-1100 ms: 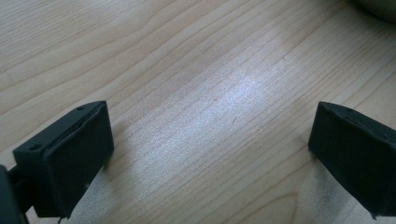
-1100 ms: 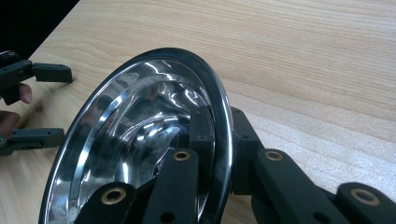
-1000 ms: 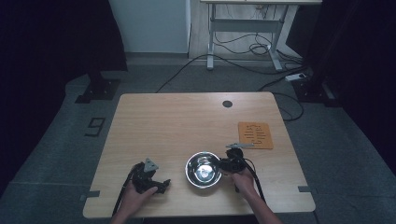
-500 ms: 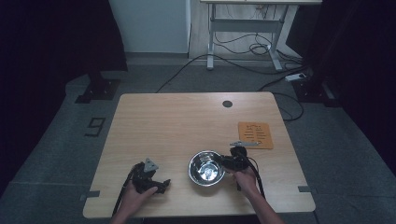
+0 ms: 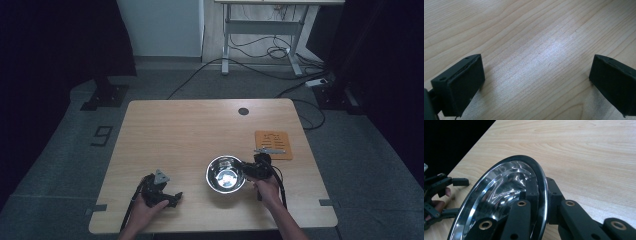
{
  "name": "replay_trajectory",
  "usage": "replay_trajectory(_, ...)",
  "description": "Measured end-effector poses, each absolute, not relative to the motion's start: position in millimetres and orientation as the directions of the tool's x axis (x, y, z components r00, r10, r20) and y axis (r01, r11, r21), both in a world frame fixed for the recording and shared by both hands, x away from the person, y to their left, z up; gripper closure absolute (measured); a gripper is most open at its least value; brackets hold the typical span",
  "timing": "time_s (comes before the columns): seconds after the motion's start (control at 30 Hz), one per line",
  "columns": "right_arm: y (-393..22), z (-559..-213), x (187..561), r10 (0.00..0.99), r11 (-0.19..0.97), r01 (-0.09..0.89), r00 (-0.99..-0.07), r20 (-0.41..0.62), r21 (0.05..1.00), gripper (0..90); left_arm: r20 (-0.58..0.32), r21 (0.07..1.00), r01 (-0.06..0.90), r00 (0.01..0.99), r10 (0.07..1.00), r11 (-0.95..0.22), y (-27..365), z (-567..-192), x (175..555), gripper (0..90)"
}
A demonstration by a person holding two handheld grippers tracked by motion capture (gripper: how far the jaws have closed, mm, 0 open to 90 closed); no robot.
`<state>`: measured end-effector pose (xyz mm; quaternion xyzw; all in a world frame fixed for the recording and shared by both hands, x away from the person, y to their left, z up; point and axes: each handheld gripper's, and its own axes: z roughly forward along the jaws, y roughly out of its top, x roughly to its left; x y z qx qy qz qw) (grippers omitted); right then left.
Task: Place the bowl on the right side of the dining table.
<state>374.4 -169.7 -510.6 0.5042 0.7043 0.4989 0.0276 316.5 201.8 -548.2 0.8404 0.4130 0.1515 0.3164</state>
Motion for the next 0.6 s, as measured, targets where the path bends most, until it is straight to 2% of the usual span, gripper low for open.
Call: replay_trajectory(0.6,-182,-494,383,0.749,-0.044,0.652,-0.480,0.456,0.757,83.7,-0.007,0.657,0.598,0.613,0.790,-0.459,202,-548,317,0.0)
